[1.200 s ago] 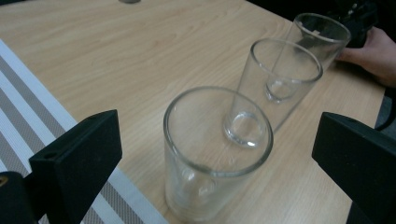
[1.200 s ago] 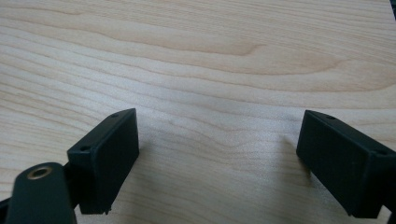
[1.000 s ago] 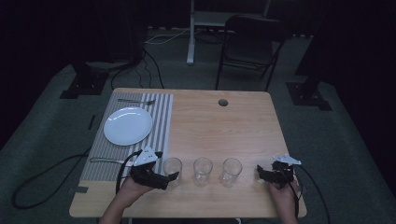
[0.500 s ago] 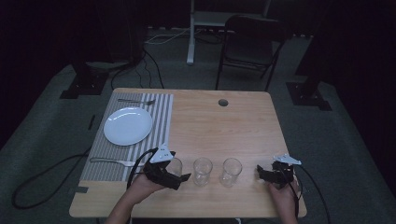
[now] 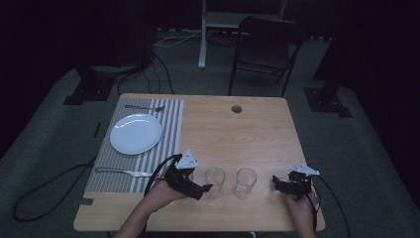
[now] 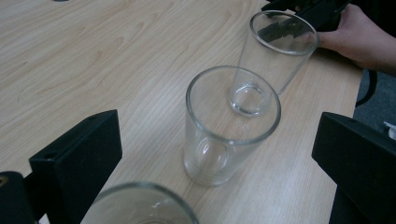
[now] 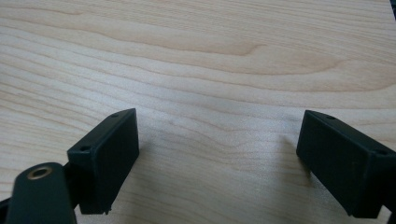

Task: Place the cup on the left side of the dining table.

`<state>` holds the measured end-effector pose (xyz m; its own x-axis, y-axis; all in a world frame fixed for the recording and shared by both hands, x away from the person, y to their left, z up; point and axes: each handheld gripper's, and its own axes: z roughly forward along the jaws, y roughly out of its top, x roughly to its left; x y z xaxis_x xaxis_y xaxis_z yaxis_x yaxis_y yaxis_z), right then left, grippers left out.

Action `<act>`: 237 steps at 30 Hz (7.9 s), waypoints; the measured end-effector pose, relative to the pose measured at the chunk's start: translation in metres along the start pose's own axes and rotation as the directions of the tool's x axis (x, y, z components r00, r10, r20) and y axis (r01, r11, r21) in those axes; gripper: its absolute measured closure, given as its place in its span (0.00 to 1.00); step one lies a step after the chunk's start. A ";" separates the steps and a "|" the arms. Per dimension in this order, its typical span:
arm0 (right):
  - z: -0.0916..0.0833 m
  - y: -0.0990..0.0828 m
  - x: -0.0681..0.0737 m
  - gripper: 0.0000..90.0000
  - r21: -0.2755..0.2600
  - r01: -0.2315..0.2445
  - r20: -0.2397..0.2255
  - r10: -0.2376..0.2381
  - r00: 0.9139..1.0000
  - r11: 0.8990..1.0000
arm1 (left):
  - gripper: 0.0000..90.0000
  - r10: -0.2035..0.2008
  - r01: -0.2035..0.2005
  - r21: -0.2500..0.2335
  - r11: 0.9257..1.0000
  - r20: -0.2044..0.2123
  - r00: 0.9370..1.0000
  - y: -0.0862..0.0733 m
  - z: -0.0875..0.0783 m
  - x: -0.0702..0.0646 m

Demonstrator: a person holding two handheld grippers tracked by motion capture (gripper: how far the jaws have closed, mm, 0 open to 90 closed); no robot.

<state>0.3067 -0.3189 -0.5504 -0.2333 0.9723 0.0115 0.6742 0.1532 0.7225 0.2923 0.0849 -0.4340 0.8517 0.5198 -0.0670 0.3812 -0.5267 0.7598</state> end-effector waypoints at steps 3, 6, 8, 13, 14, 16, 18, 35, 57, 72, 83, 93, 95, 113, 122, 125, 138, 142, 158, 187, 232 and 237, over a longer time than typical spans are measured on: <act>0.000 0.000 0.000 0.14 0.000 0.000 0.000 0.000 1.000 1.000 | 0.02 0.008 -0.008 0.019 1.000 -0.003 1.000 0.005 0.005 -0.002; 0.000 0.000 0.000 0.14 0.000 0.001 0.000 -0.001 1.000 1.000 | 0.02 0.017 -0.017 0.040 0.999 -0.009 1.000 0.009 0.009 -0.005; 0.000 0.000 0.000 0.14 0.000 0.001 0.000 -0.001 1.000 1.000 | 0.02 0.033 -0.032 0.059 0.998 -0.008 0.999 0.011 0.012 -0.006; 0.000 0.000 0.000 0.14 0.000 0.001 0.000 -0.001 1.000 1.000 | 0.02 0.050 -0.050 0.107 0.993 0.009 0.999 0.017 0.020 -0.010; 0.000 0.000 0.000 0.14 0.000 0.001 0.000 -0.001 1.000 1.000 | 0.02 0.058 -0.059 0.114 0.992 0.010 0.998 0.018 0.022 -0.011; 0.000 0.000 0.000 0.14 0.000 0.001 0.000 -0.001 1.000 1.000 | 0.02 0.063 -0.064 0.132 0.989 0.013 0.998 0.021 0.024 -0.013; 0.000 0.000 0.000 0.14 0.000 0.001 -0.001 -0.001 1.000 1.000 | 0.02 0.066 -0.068 0.139 0.988 0.017 0.998 0.024 0.026 -0.014; 0.000 0.000 0.000 0.14 0.000 0.003 -0.002 -0.003 1.000 1.000 | 0.08 0.094 -0.089 0.277 0.957 -0.005 0.996 0.035 0.048 -0.017; 0.000 0.000 0.000 0.14 0.000 0.002 -0.002 -0.002 1.000 1.000 | 0.32 0.155 -0.152 0.352 0.924 0.022 0.988 0.042 0.062 -0.015; 0.000 0.000 0.000 0.14 0.001 -0.001 -0.002 0.001 1.000 1.000 | 0.32 0.160 -0.161 0.325 0.932 0.029 0.987 0.051 0.057 -0.012; 0.000 0.000 0.000 0.14 0.000 0.003 -0.002 -0.003 1.000 1.000 | 0.32 0.146 -0.139 0.318 0.938 0.000 0.989 0.061 0.049 0.003; 0.000 0.000 0.000 0.14 -0.001 0.001 -0.002 -0.001 1.000 1.000 | 0.32 0.122 -0.101 0.308 0.946 -0.050 0.991 0.072 0.036 0.026; 0.000 0.000 0.000 0.14 0.000 0.002 -0.002 -0.002 1.000 1.000 | 0.32 0.116 -0.092 0.307 0.947 -0.061 0.991 0.073 0.032 0.031; 0.000 0.000 0.000 0.14 -0.001 0.002 -0.002 -0.002 1.000 1.000 | 0.32 0.011 0.058 0.275 0.960 -0.242 0.970 0.052 -0.023 0.083; 0.000 0.000 0.000 0.14 -0.001 0.002 -0.001 -0.002 1.000 1.000 | 0.32 -0.041 0.133 0.275 0.952 -0.315 0.948 0.026 -0.045 0.106; -0.001 -0.001 0.000 0.16 -0.003 -0.003 0.002 0.003 1.000 1.000 | 0.32 -0.059 0.160 0.269 0.950 -0.346 0.936 0.018 -0.050 0.112; -0.001 -0.001 0.000 0.16 -0.003 -0.003 0.003 0.003 1.000 1.000 | 0.32 -0.125 0.245 0.274 0.930 -0.391 0.912 -0.009 -0.060 0.135; -0.001 -0.001 0.000 0.16 -0.003 -0.003 0.003 0.003 1.000 1.000 | 0.32 -0.137 0.263 0.281 0.923 -0.399 0.907 -0.016 -0.058 0.141; -0.001 -0.001 0.000 0.16 -0.003 -0.003 0.003 0.003 1.000 1.000 | 0.32 -0.217 0.330 0.229 0.916 -0.408 0.887 -0.037 -0.062 0.159; -0.001 -0.001 0.000 0.16 -0.004 -0.002 0.003 0.002 1.000 1.000 | 0.00 -0.307 0.358 0.045 0.932 -0.424 0.852 -0.080 -0.068 0.139; -0.001 -0.001 0.000 0.16 -0.003 -0.003 0.003 0.003 1.000 1.000 | 0.00 -0.494 0.508 -0.176 0.843 -0.625 0.604 -0.198 -0.088 0.117; -0.001 -0.001 0.000 0.16 -0.003 -0.003 0.003 0.003 1.000 1.000 | 0.00 -0.510 0.527 -0.185 0.830 -0.636 0.579 -0.206 -0.095 0.120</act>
<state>0.3059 -0.3193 -0.5503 -0.2295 0.9732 0.0114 0.6725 0.1501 0.7247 0.2819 0.3199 -0.5375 0.0704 0.9974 -0.0148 0.6988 -0.0388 0.7142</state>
